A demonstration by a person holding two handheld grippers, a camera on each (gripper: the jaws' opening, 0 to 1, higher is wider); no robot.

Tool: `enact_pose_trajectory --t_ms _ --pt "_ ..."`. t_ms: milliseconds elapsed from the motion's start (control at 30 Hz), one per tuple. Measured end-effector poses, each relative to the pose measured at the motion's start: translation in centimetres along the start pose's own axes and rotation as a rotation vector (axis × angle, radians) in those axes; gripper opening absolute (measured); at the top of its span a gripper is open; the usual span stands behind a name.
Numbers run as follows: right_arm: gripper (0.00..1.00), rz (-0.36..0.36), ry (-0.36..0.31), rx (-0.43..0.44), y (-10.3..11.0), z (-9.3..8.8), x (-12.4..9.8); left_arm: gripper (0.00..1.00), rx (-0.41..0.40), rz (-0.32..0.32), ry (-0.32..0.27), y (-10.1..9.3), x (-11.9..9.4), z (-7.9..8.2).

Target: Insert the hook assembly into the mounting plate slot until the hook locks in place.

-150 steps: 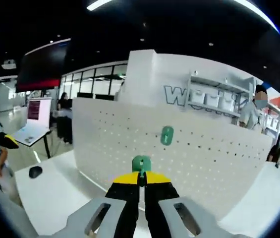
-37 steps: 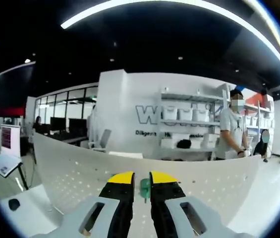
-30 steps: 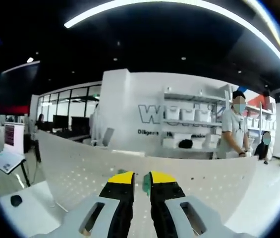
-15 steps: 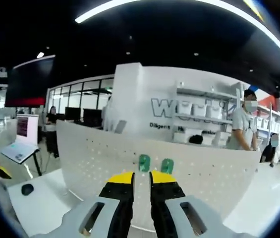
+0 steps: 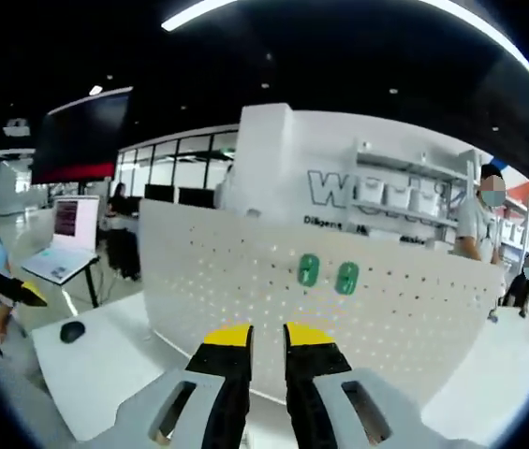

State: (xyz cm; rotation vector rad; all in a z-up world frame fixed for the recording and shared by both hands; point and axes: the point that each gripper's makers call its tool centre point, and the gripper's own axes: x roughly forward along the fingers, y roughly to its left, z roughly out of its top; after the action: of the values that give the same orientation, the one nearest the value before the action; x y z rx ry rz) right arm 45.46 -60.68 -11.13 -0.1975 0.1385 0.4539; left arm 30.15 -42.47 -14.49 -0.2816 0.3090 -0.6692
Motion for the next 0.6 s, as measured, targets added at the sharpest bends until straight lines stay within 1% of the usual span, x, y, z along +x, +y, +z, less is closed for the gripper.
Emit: enact_pose_trajectory --t_ms 100,233,400,600 --pt "0.11 0.020 0.013 -0.001 0.8 -0.6 -0.3 0.89 0.006 0.009 0.009 0.2 -0.1 -0.2" --pt "0.11 0.050 0.036 -0.012 2.0 -1.7 -0.6 0.89 0.007 0.011 0.003 0.2 -0.1 0.1" --pt "0.12 0.089 0.073 -0.017 3.8 -3.4 -1.2 0.90 0.007 0.015 0.002 0.3 -0.1 0.1" --pt "0.13 0.124 0.114 -0.002 5.2 -5.4 -2.0 0.89 0.006 0.019 0.007 0.3 -0.3 -0.3"
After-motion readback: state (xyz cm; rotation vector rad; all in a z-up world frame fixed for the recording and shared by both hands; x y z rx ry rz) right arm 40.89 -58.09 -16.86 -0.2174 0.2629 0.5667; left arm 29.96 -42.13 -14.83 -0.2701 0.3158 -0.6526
